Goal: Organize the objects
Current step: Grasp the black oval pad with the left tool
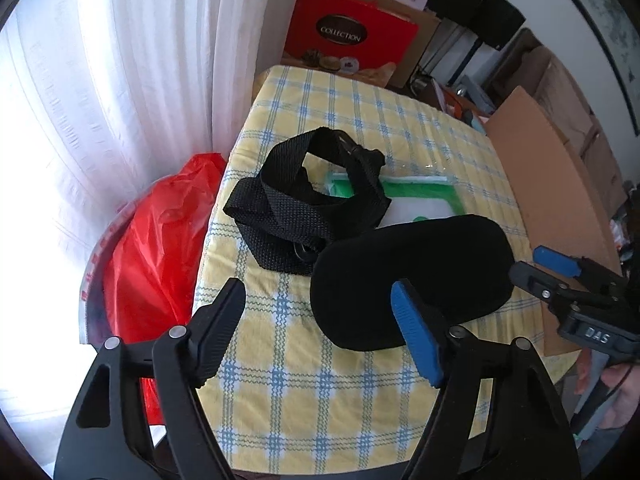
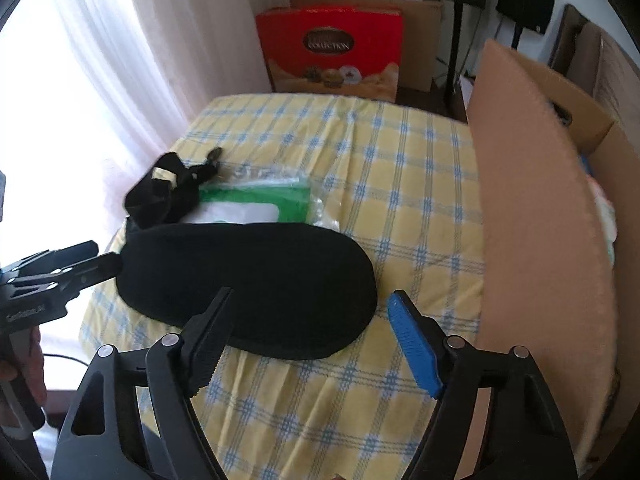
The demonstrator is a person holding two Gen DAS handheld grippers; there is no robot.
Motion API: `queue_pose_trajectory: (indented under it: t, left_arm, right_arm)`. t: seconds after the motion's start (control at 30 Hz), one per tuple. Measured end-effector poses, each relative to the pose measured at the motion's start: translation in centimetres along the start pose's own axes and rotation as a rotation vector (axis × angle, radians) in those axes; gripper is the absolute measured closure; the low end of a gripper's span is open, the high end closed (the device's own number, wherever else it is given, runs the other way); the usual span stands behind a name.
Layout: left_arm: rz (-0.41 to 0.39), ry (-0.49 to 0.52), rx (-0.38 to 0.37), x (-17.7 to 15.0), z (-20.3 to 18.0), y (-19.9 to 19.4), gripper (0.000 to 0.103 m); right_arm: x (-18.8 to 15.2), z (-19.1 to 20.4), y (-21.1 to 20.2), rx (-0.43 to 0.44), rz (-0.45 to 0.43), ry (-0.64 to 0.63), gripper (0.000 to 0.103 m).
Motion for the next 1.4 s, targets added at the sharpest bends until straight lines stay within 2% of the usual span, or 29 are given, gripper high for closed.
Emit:
queue_pose_trajectory:
  t: [0.27,0.47,0.53,0.57,0.67,0.87,1.07,1.4]
  left_arm:
    - [0.037,-0.010,-0.023,-0.2,0.0,2.2,0.031]
    - [0.048,-0.022,-0.057,-0.4,-0.2,3.0,0.034]
    - [0.050,-0.018,-0.058,-0.3,-0.4,3.1,0.035]
    - [0.052,-0.017,-0.062,-0.3,-0.5,3.1,0.037]
    - [0.068,-0.022,-0.101,-0.4,-1.1,3.2,0.046]
    - [0.071,-0.059,-0.104,-0.7,-1.2,2.9,0.046]
    - [0.013,-0.075,-0.111,0.2,-1.5,0.2,0.046]
    - [-0.102,-0.078,-0.162,2.7,-2.7,-5.7,0.045]
  right_arm:
    - [-0.4,-1.3,2.7,-0.039,0.029,0.058,0.026]
    - [-0.6,-2.1,3.5,0.020,0.043,0.133,0.025]
    - [-0.6,-2.2,3.4,0.039,0.045,0.149,0.028]
    - [-0.6,-2.1,3.3,0.058,0.050,0.156,0.035]
    - [-0.6,-1.6,3.2,0.101,0.067,0.180,0.042]
    - [-0.7,-1.4,2.4,0.091,0.055,0.192,0.049]
    - [0.2,-0.4,-0.1,0.096,0.006,0.153,0.049]
    - [2.3,0.8,-6.5,0.120,-0.120,0.098,0.049]
Point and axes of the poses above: each gripper's, at about its wrist camera, not at the fingertips, and y roughly the way its jaws point, z to its left, x to its top, the point moved 7 cm from there along y, roughly the way its jaws point, and after that the axes turned 5 degrees about -z, right-handed, at the moved point
